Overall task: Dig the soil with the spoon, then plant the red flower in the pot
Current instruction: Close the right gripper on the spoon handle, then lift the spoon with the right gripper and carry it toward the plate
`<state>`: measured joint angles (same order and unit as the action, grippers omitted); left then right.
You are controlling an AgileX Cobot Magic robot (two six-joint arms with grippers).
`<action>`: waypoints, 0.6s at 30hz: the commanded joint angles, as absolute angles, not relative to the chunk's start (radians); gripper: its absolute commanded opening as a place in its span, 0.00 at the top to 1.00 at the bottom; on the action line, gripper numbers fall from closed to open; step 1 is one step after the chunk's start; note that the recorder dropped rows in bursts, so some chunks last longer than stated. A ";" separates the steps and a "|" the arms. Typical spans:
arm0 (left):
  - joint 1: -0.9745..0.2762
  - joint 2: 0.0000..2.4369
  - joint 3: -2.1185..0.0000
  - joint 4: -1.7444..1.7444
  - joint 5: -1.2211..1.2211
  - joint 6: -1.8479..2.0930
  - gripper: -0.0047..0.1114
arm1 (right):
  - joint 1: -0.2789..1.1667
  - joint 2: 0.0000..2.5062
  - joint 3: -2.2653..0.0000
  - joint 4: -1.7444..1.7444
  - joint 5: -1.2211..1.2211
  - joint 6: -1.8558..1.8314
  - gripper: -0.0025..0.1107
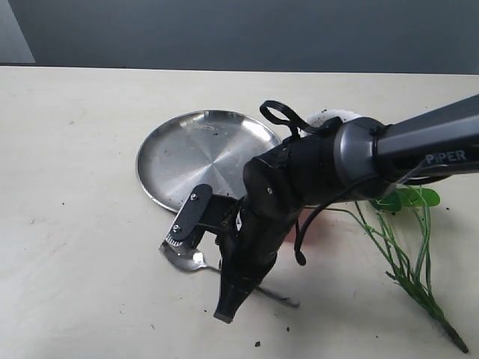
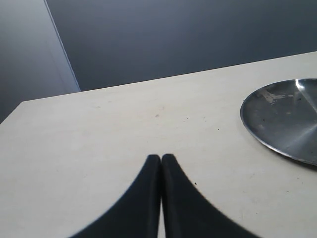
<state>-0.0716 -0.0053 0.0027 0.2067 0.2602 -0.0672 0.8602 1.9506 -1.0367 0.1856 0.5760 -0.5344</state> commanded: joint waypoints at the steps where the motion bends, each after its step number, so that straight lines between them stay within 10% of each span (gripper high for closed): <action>1: -0.074 0.000 0.000 0.203 0.253 -0.068 0.95 | 0.858 1.988 -1.023 0.152 0.709 -0.538 0.98; 18: -0.074 0.000 0.000 0.203 0.253 -0.068 0.95 | 0.860 1.918 -1.185 0.151 0.838 -0.538 0.98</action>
<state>-0.0716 -0.0053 0.0027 0.2067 0.2602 -0.0672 0.8602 1.9411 -1.1318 0.1455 0.8109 -0.5344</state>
